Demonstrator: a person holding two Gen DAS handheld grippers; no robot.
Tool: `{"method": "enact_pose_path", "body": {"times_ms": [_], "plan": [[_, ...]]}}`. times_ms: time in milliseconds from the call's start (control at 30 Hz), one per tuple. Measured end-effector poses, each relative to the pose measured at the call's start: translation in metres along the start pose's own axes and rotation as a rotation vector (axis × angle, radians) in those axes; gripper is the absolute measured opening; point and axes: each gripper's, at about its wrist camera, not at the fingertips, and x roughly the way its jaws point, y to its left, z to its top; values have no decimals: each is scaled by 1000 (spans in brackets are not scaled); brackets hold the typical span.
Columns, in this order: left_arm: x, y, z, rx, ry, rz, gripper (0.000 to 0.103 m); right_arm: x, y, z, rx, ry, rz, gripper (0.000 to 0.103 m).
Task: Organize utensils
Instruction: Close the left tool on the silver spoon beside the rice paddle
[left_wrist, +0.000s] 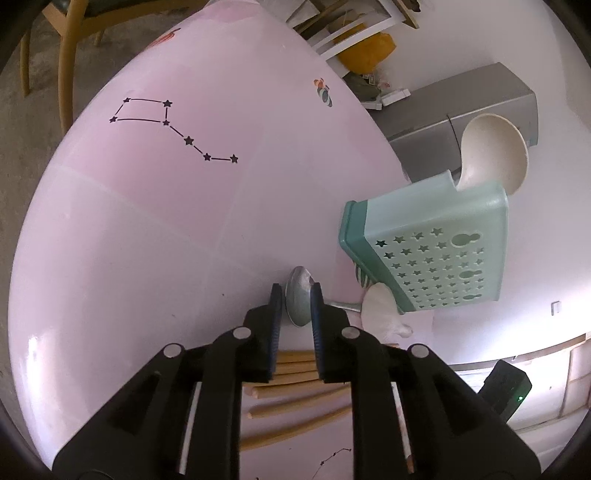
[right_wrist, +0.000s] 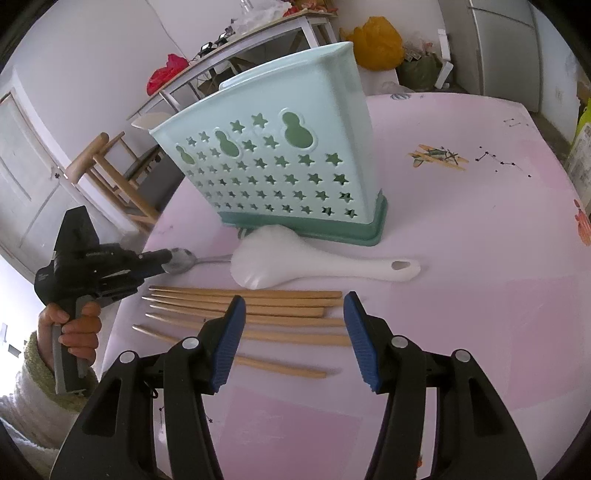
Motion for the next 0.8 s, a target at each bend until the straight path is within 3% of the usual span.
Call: {"method": "enact_pose_path", "body": {"times_ms": [267, 467, 633, 733, 800], "plan": [[7, -25, -10, 151, -47, 172, 7, -1, -1, -1, 9, 4, -3, 54], [6, -26, -8, 165, -67, 183, 5, -1, 7, 3, -54, -1, -31, 54], [4, -25, -9, 180, -78, 199, 5, 6, 25, 14, -247, -42, -124, 54], [3, -24, -10, 179, -81, 199, 5, 21, 27, 19, -359, -28, -210, 54], [2, -24, -10, 181, -81, 198, 5, 30, 23, 22, -380, 1, -203, 54]]}}
